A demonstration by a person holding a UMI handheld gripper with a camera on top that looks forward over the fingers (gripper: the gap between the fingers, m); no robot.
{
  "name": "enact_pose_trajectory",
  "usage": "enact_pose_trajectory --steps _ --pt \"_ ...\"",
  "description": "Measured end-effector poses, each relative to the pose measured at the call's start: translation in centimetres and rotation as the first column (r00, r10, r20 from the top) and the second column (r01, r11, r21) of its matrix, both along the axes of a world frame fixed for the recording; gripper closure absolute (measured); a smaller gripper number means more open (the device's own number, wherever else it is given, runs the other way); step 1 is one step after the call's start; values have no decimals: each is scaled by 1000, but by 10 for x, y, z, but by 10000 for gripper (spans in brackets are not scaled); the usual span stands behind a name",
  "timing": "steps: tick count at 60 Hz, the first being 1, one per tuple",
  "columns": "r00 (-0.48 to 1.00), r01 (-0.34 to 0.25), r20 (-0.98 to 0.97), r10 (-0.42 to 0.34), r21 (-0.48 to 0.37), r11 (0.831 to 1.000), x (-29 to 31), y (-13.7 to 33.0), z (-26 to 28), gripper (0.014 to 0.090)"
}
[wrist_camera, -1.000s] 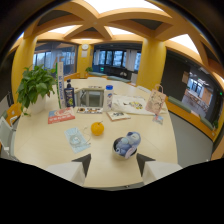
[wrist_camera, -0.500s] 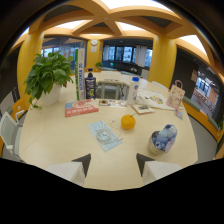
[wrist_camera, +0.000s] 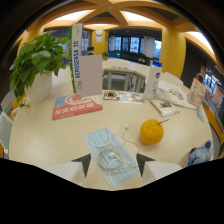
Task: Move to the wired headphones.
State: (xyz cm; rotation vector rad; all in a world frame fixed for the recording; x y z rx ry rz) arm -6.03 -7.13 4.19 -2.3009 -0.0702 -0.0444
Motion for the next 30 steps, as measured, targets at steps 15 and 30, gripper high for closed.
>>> enact_pose_trajectory --steps 15,30 --pt "1000 -2 -12 1 -34 999 3 13 -14 185" --pt "1000 -10 -18 9 -45 999 1 11 -17 186"
